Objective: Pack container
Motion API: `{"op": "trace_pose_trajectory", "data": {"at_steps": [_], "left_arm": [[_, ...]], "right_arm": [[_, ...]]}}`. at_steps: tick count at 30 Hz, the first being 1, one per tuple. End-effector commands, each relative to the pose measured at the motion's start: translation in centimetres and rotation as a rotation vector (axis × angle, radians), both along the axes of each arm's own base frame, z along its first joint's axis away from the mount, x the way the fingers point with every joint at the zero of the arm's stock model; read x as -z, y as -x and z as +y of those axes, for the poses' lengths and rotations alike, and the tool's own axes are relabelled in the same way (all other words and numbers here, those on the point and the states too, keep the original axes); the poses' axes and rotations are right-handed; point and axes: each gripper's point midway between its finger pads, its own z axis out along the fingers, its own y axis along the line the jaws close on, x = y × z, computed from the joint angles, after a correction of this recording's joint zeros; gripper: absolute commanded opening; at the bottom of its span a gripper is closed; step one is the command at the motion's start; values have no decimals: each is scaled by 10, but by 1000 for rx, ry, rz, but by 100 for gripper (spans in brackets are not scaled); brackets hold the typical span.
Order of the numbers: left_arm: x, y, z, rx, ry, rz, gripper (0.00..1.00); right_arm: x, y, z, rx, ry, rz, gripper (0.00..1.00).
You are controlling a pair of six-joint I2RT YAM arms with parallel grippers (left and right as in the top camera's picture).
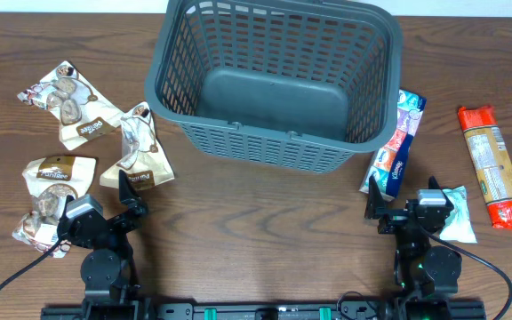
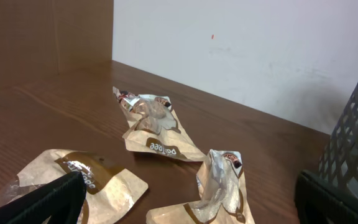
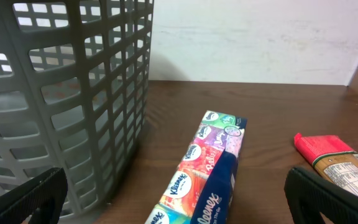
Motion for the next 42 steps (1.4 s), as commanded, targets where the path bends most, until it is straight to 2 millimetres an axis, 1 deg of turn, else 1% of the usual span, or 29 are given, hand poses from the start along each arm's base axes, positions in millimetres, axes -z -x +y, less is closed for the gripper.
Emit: {"op": "trace_pose_trajectory", "data": {"at_steps": [1,22,24,27,31,33,35,38,40,42], "left_arm": [[16,0,0,1,-18,54,99],[16,0,0,1,-18,54,99],[16,0,0,1,-18,54,99],[15,0,-1,2,-15,46,98],[15,-3,-14,79,26,45,99],[10,-3,-15,89,26,44,99],[2,-3,-18,107,2,48,99],[-10,-4,-22,134,-9,76,99],[-18,-5,-24,144,-8,107,99],[-31,-11,-25,153,-6,132,99]], "right_arm": [[1,0,3,-16,7,-2,99],[1,0,4,-18,5,-3,99],[1,0,5,-25,-32,-2,99],[1,0,6,-21,-139,-1,99],[-1,0,10,-34,-238,-2,99],[-6,2,15,-64,-243,-4,99],[-12,3,14,-60,-241,-2,99],[-22,7,8,-24,-239,21,99],[-28,11,0,23,-231,55,99],[-37,15,-5,47,-197,89,99]]}}
